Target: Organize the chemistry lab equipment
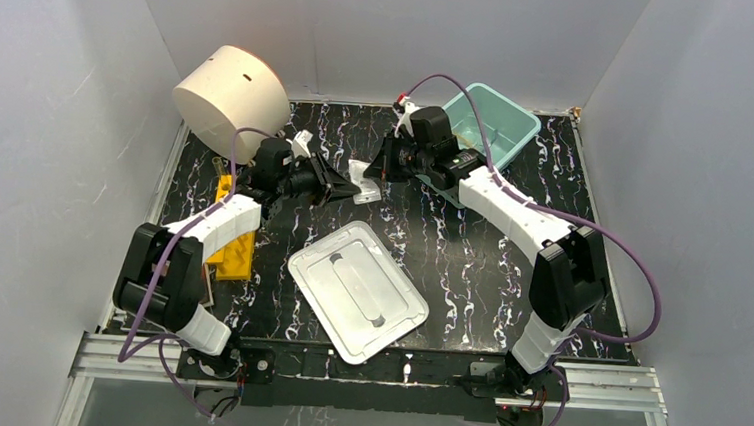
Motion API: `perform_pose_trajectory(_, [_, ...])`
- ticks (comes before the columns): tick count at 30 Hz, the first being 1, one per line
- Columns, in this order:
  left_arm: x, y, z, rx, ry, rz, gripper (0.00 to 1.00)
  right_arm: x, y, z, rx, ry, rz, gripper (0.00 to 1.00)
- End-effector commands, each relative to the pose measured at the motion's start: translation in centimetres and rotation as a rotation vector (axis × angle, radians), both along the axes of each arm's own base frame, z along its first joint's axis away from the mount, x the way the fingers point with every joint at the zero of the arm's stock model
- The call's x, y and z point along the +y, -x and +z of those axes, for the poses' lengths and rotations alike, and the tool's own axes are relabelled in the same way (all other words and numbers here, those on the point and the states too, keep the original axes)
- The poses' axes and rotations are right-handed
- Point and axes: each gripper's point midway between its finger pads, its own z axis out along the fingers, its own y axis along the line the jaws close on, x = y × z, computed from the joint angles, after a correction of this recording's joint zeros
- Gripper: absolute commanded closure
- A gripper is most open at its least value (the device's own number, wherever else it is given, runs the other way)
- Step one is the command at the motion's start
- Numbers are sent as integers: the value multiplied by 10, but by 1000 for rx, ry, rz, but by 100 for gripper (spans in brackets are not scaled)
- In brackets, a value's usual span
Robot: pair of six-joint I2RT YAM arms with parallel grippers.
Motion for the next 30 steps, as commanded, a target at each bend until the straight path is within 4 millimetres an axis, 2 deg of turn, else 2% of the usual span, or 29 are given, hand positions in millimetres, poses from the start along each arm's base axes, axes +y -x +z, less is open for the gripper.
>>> perform_pose_trajectory(1, [-9,8,34,-85,102,-57,90,7,-1,21,-24,-73,7,100])
perform_pose_trajectory(3, [-8,9,34,-96,85,-61,100,5,-3,19,-24,-62,-4,100])
perform_pose_trajectory(4, [-7,9,35,-103,80,-64,100,4,-4,18,-23,-56,-11,97])
perform_pose_trajectory(6, [-7,12,39,-123,79,-76,100,-2,-5,16,-14,-48,-22,65])
perform_pose_trajectory(7, [-7,12,41,-132,79,-83,100,-4,-5,15,-14,-48,-25,54])
perform_pose_trajectory(8, [-8,13,44,-145,77,-90,100,-7,-5,17,-21,-50,-29,43])
perform_pose_trajectory(10, [-8,15,48,-164,74,-106,100,-13,-7,18,-30,-50,-35,34])
perform_pose_trajectory(13, [-9,18,55,-195,79,-128,100,-22,-11,18,-8,-69,-41,28])
perform_pose_trajectory(19, [-11,23,70,-249,108,-168,100,-25,-1,27,71,-196,-15,15])
perform_pose_trajectory(22, [-15,26,83,-288,149,-202,100,-22,8,42,130,-327,9,10])
perform_pose_trajectory(27, [-19,32,101,-332,218,-245,100,-11,20,63,254,-499,45,8])
perform_pose_trajectory(30, [-20,32,107,-351,241,-256,100,-9,25,73,258,-563,74,12])
